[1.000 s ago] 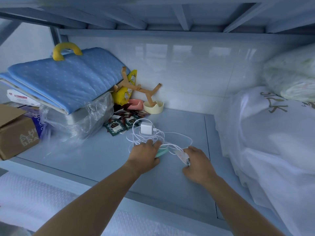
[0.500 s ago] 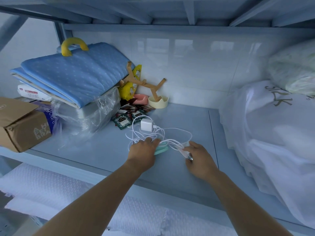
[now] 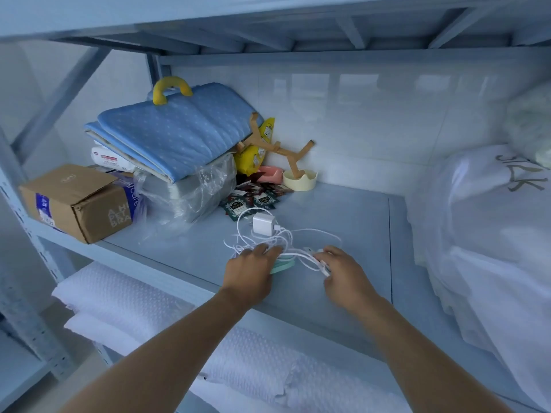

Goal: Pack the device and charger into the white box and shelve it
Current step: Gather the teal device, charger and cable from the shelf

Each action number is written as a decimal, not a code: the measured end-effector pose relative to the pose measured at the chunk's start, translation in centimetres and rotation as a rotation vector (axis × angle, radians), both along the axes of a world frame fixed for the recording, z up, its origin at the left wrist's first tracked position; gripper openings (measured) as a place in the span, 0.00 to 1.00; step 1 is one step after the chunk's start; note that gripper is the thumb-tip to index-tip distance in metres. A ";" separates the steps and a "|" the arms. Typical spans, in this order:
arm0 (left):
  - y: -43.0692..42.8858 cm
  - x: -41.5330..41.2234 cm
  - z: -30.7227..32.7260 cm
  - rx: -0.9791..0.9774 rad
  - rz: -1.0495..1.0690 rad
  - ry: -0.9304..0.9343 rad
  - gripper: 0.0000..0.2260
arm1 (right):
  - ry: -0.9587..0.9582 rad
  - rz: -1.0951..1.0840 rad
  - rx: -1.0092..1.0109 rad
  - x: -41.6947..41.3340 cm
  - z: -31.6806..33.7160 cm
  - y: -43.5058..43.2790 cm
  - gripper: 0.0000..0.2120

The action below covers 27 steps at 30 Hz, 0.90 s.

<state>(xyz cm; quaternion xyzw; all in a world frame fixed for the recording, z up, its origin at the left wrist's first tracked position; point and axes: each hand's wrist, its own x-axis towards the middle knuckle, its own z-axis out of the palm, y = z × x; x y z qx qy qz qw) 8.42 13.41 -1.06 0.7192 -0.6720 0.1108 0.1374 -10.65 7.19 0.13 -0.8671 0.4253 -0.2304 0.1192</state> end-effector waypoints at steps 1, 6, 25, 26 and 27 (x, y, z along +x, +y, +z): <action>0.4 -0.1 0.2 -0.017 0.024 0.001 0.26 | -0.015 0.017 -0.013 0.0 0.2 0.0 0.26; 3.0 -1.0 1.1 -0.127 0.144 0.002 0.25 | -0.055 0.136 -0.093 -0.4 1.8 -0.4 0.26; 22.6 -3.4 2.5 -0.203 0.653 -0.081 0.25 | -0.186 0.755 -0.022 7.2 1.5 12.0 0.24; 24.3 -3.2 2.5 -0.207 0.678 -0.082 0.25 | -0.198 0.788 -0.012 7.9 1.4 13.5 0.23; 26.0 -3.1 2.5 -0.208 0.702 -0.085 0.25 | -0.209 0.820 -0.003 8.5 1.4 15.0 0.24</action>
